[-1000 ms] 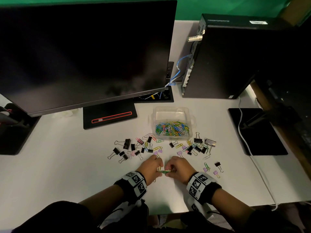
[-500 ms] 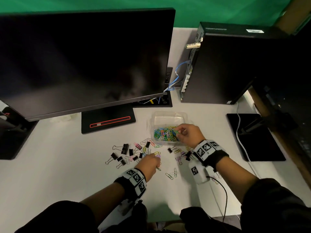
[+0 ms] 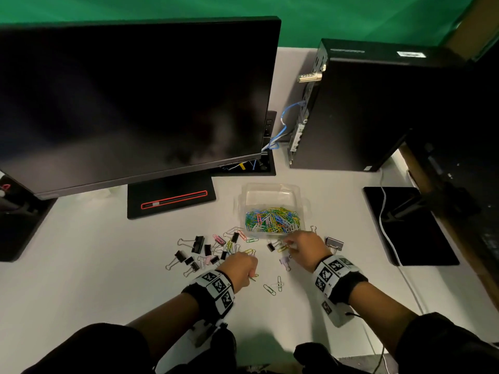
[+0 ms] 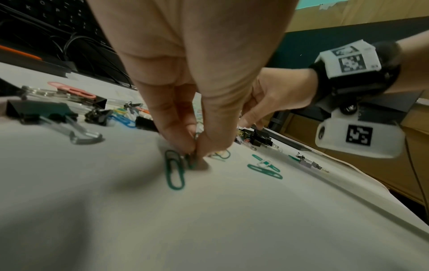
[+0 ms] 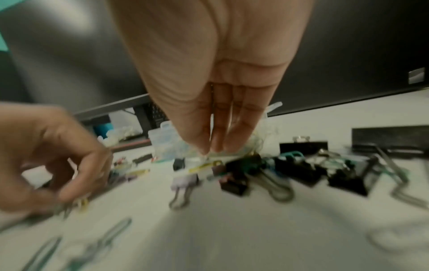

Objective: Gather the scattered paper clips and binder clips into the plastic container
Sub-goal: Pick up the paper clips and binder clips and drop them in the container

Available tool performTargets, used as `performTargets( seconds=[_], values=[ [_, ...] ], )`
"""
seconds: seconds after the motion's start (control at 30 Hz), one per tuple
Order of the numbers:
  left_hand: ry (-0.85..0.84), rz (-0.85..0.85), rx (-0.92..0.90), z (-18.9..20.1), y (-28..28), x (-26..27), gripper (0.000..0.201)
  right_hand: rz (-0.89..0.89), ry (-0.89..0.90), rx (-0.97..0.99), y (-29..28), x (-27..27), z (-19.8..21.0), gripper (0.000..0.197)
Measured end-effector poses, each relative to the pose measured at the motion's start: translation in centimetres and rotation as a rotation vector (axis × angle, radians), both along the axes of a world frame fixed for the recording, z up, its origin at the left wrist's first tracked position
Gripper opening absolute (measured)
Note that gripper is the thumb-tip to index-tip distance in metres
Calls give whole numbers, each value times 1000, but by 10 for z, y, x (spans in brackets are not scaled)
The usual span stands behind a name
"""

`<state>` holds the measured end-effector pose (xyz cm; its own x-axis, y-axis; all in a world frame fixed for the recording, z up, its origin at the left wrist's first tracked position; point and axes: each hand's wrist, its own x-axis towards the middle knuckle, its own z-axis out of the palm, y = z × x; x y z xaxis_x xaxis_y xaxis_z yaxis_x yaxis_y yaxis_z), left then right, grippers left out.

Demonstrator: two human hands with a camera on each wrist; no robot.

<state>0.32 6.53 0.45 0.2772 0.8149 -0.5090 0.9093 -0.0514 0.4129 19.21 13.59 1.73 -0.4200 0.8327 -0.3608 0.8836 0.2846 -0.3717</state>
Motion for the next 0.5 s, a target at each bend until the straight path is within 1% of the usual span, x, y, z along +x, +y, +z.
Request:
performTargets(
  seconds=[0.07, 0.17, 0.27, 0.37, 0.5],
  values=[
    [-27, 13, -1, -1, 0, -2, 22, 32, 3, 7, -3, -2, -8, 40],
    [-59, 26, -10, 3, 3, -4, 20, 63, -15, 24, -7, -7, -15, 38],
    [-111, 63, 12, 11, 11, -5, 17, 57, 16, 69, -7, -8, -19, 38],
    [-159, 104, 92, 25, 28, -4, 15, 51, 56, 72, -6, -9, -21, 27],
    [-259, 176, 216, 45, 57, -2, 12, 83, 44, 26, -5, -9, -21, 17]
  ],
)
